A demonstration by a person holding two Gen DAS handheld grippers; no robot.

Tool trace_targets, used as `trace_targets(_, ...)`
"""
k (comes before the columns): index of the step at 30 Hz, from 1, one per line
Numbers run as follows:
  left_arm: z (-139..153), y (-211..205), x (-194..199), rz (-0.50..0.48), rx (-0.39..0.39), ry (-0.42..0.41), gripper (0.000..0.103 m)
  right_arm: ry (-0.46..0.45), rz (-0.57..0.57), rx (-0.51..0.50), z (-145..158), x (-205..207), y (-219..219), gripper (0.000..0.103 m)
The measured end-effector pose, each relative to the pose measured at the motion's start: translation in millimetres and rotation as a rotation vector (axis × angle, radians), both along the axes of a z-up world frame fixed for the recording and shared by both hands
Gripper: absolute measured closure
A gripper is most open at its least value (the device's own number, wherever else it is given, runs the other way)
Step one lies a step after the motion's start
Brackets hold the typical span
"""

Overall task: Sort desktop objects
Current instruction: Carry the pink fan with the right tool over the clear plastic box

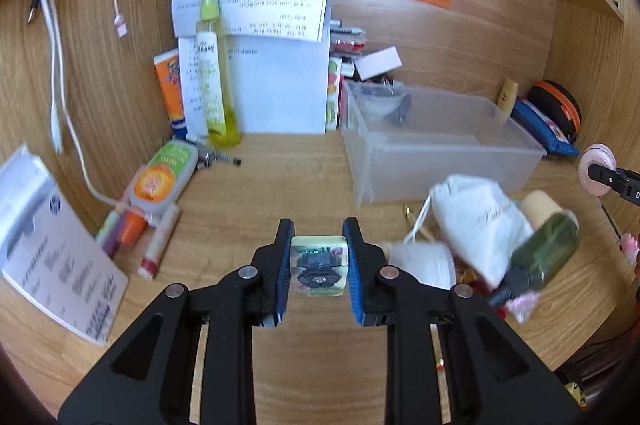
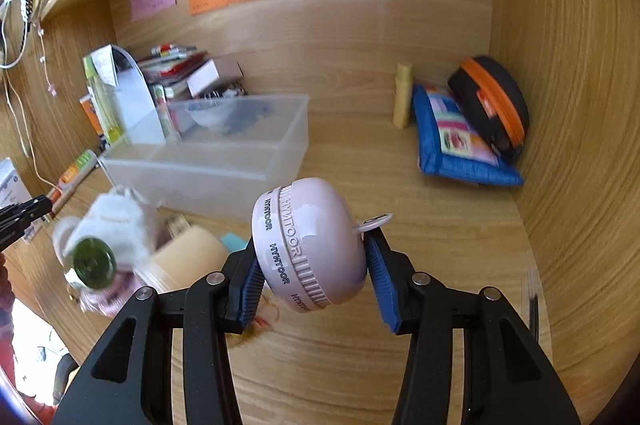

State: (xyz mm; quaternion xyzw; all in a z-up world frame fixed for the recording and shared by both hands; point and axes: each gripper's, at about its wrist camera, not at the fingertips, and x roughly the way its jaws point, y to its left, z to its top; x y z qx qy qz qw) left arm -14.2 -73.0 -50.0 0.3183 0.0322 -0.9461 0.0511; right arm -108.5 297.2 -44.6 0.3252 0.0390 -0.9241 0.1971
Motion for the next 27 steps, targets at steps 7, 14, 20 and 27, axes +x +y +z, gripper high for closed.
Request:
trace_targets(7, 28, 4, -30, -0.026, -0.041, 0.040, 0.079, 0.046, 0.035, -0.023, 22, -9, -12, 0.059)
trace_targets(14, 54, 10, -64, -0.083, -0.025, 0.078, 0.079, 0.088, 0.093, -0.032, 44, -23, -34, 0.059)
trace_targets(20, 66, 14, -95, -0.140, 0.018, 0.069, 0.079, 0.087, 0.156, -0.036, 53, -41, -60, 0.059)
trace_targets(27, 58, 26, -129, -0.196, 0.046, 0.019, 0.079, 0.043, 0.221, -0.014, 48, -66, -93, 0.059)
